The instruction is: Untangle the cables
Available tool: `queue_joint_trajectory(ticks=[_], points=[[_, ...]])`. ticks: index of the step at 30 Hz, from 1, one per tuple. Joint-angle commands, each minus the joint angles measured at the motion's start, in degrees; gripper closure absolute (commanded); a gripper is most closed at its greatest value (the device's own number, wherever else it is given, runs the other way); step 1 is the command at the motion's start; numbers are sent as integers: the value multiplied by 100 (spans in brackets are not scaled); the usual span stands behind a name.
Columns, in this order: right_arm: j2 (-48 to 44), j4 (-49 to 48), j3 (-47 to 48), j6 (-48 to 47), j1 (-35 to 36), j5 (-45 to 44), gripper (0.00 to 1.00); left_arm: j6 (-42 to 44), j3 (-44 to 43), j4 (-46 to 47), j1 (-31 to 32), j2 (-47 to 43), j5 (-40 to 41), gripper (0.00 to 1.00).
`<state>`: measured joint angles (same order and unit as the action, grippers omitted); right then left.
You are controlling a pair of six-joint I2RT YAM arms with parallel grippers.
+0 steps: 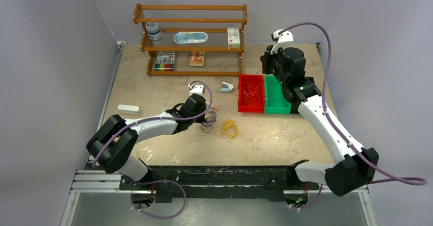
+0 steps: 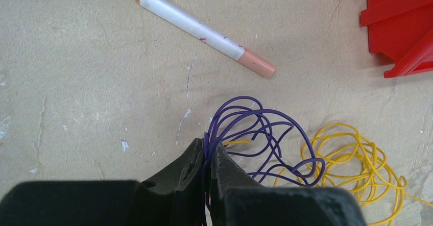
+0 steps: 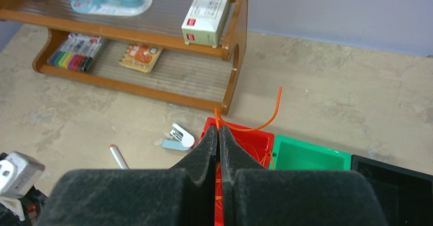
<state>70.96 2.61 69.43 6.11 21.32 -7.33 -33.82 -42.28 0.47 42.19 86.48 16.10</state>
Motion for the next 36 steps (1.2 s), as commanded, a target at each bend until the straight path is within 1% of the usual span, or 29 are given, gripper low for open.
queue_joint_trajectory(ticks=[1, 11, 14, 23, 36], points=[[124, -510, -156, 163, -52, 405, 100, 36, -192, 87, 34, -137, 115, 93], [592, -621, -351, 388, -178, 1236, 100, 43, -196, 67, 34, -115, 139, 93], [700, -596, -420, 496, -223, 1353, 100, 43, -209, 67, 26, -105, 139, 93], [1117, -335, -553, 661, -269, 1224, 100, 43, -236, 66, 32, -48, 113, 94], [2049, -71, -440, 501, -269, 1027, 100, 54, -267, 58, 31, -3, 105, 94]])
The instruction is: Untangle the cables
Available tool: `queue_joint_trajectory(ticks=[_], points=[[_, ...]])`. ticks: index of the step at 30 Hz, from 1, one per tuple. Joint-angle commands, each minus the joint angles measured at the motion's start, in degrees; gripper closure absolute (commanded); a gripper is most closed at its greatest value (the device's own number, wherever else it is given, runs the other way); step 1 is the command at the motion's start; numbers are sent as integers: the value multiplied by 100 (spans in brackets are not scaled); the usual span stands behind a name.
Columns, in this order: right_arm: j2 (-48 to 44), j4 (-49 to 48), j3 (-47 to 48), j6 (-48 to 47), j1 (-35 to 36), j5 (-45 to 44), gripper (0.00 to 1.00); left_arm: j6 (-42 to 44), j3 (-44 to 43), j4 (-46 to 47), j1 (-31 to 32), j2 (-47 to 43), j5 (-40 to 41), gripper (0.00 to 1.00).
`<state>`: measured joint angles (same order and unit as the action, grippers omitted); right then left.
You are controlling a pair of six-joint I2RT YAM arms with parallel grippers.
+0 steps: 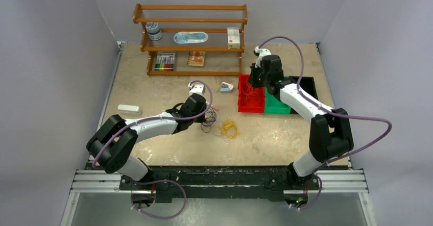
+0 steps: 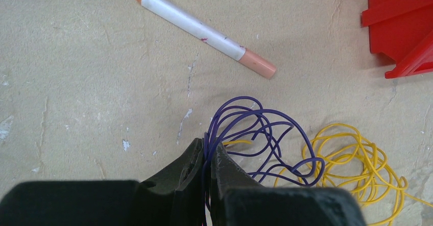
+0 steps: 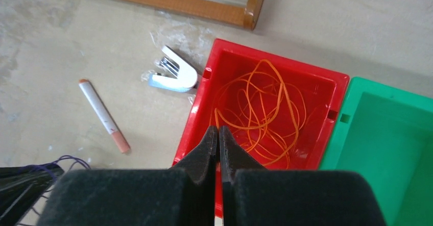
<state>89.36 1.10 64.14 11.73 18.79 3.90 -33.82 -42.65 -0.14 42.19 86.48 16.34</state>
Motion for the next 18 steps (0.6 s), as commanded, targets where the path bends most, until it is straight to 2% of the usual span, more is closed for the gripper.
queue_joint_trajectory(ticks=[1, 18], points=[[285, 63, 90, -72, -15, -65, 100, 54, -227, 113, 32, 13, 74, 94], [1322, -369, 11, -211, -15, -314, 99, 82, -277, 76, 34, 73, 61, 94]])
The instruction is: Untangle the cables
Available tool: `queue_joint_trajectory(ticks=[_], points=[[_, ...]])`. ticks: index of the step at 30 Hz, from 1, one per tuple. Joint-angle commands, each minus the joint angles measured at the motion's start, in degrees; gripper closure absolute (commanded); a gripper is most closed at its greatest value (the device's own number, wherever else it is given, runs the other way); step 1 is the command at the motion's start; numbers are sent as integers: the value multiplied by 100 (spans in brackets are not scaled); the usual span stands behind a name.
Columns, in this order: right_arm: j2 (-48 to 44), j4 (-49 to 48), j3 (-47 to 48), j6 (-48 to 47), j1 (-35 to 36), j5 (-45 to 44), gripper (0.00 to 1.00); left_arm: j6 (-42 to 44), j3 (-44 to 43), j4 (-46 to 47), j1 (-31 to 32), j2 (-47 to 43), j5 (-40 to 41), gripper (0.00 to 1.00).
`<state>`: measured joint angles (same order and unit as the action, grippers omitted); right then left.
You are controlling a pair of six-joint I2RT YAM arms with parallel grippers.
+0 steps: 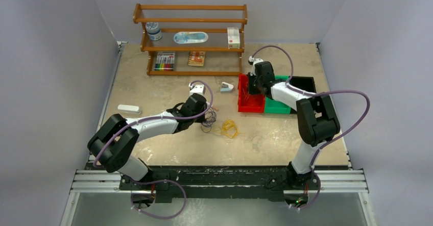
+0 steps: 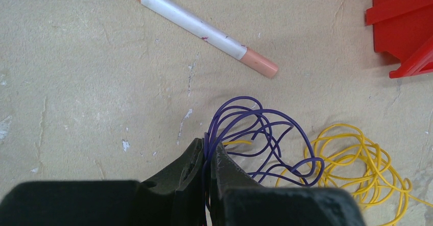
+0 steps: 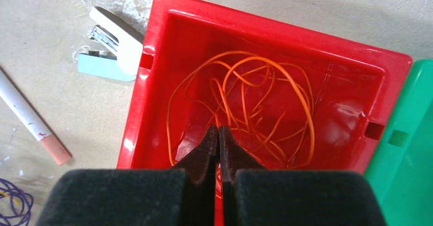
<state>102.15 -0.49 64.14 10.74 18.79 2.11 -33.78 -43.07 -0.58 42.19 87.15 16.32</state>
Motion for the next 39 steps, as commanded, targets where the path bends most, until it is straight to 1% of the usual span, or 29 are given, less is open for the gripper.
queue_joint_trajectory(ticks=[1, 4, 7, 12, 17, 21, 25, 29, 33, 36, 39], points=[[62, -228, 12, -110, -11, -139, 98, 74, -245, 119, 32, 6, 57, 94], [20, -242, -5, -117, -7, -172, 94, 84, -261, 109, 33, 12, 61, 94], [-224, -279, -43, -140, -7, -269, 88, 82, -272, 95, 34, 4, 59, 94], [-888, -353, -148, -158, -12, -528, 71, 82, -280, 86, 33, -19, 79, 92], [-1665, -426, -308, -112, -12, -527, 61, 65, -281, 93, 29, -41, 100, 91], [-2024, -394, -343, -158, -15, -616, 53, 56, -278, 104, 32, -33, 102, 90], [-2326, -495, -437, -326, -9, -648, 50, 56, -294, 110, 31, -23, 93, 90], [-2548, -571, -506, -612, -7, 249, 49, 51, -290, 101, 33, -53, 109, 90], [-2573, -584, -604, -414, 8, 1267, 49, 34, -264, 118, 33, -83, 117, 90], [-2611, -726, -814, -168, 147, 1508, 50, 4, -263, 128, 34, -93, 129, 90], [-2531, -571, -971, -33, 371, 1559, 50, -55, -244, 137, 34, -147, 154, 89]])
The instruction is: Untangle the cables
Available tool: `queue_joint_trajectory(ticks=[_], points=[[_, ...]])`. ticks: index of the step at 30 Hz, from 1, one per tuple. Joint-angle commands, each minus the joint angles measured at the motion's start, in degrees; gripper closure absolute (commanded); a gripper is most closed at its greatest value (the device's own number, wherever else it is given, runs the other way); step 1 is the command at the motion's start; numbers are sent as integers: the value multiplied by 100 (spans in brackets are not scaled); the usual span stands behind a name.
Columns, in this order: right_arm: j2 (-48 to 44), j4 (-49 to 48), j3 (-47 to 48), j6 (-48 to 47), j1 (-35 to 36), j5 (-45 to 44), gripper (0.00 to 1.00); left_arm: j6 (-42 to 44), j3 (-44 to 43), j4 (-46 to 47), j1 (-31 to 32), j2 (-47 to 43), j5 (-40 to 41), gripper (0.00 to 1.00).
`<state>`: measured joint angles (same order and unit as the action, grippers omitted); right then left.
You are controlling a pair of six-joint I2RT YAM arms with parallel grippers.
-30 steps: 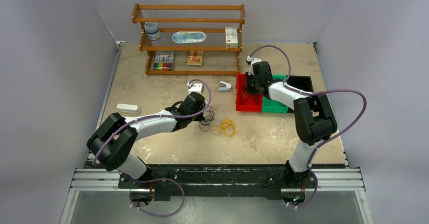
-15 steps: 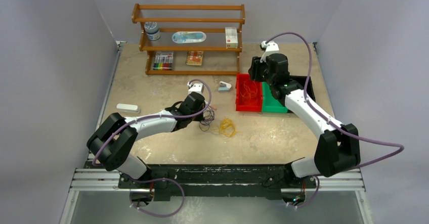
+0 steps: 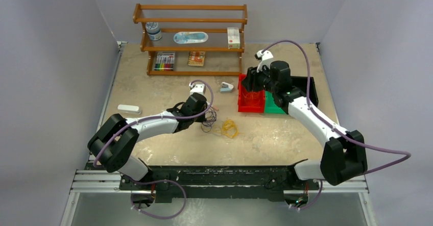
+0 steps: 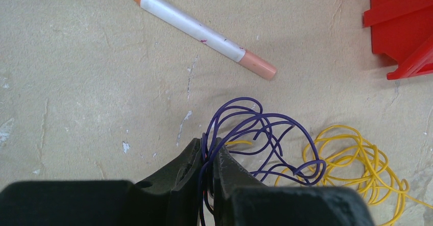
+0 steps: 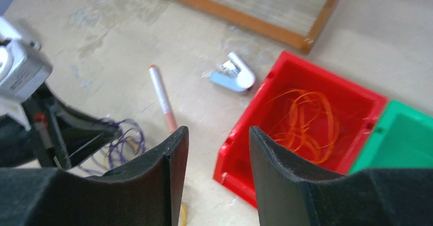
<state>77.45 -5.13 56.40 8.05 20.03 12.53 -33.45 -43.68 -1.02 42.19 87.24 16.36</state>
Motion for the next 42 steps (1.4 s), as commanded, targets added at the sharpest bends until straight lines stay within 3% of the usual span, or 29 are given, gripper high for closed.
queue_joint_trajectory(ticks=[1, 7, 17, 26, 33, 42], points=[[-10, -6, -198, 259, 360, 501, 50, -119, -166, 175, 25, -189, 193, 89], [270, 450, -324, 284, 1127, 224, 50, -360, -78, 46, -80, -327, 647, 92], [609, -225, -529, 590, 1366, 332, 49, -371, -22, 3, -143, -418, 669, 93], [508, -777, -1027, 851, 1376, 716, 46, -427, 16, 121, -213, -419, 398, 83], [853, 190, -733, 925, 1403, 127, 46, -561, 70, -3, -384, -477, 508, 81], [1179, 717, -467, 741, 1568, 362, 43, -570, 23, -82, -564, -285, 496, 84]])
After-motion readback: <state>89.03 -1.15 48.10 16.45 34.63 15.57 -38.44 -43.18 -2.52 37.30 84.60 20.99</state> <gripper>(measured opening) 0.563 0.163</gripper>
